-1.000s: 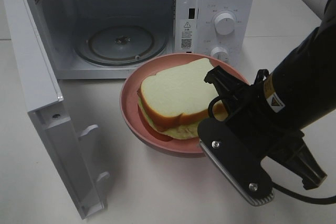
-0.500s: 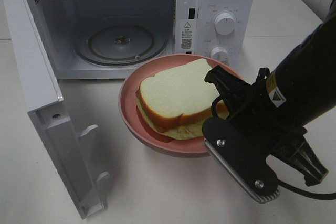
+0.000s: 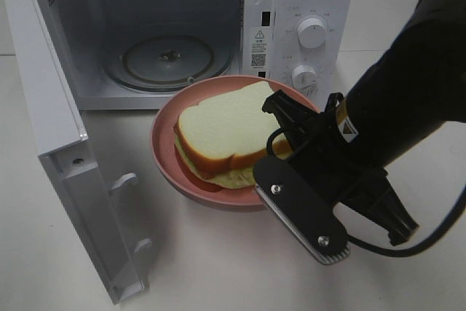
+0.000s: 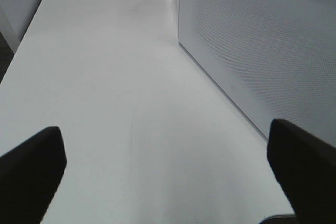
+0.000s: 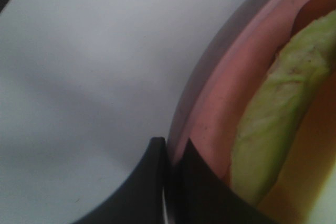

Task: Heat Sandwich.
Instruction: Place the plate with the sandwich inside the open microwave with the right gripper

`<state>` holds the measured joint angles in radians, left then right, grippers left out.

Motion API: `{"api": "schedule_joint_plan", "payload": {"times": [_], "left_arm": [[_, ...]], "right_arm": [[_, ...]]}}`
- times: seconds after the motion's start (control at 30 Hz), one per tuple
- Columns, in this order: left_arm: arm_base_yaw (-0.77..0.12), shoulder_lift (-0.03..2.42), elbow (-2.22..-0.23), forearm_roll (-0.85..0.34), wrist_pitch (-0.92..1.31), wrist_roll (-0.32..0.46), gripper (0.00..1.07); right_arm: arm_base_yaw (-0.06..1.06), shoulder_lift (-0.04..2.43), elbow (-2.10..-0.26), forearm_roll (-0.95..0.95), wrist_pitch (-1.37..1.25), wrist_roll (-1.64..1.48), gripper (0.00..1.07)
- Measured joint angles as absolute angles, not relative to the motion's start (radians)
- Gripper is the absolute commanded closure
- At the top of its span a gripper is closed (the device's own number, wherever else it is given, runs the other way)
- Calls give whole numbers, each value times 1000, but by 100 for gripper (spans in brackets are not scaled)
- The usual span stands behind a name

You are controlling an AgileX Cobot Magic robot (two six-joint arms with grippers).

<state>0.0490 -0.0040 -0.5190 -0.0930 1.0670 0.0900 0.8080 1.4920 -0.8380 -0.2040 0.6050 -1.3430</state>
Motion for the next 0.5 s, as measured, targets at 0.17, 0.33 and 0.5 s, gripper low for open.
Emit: {"api": "schedule_joint_plan", "payload": {"times": [0.17,0.33,0.5], "left_arm": [[49,-4,-519,-93,1067,90,6],[49,-4,-519,-93,1067,90,6],[49,-4,-519,-93,1067,90,6]], "right_arm": [[808,1533,-882,-204,596,-1343,107],[808,1604,-947,-203,592,-1343,107],[808,1661,-998,-198,590,-1340,107]]}}
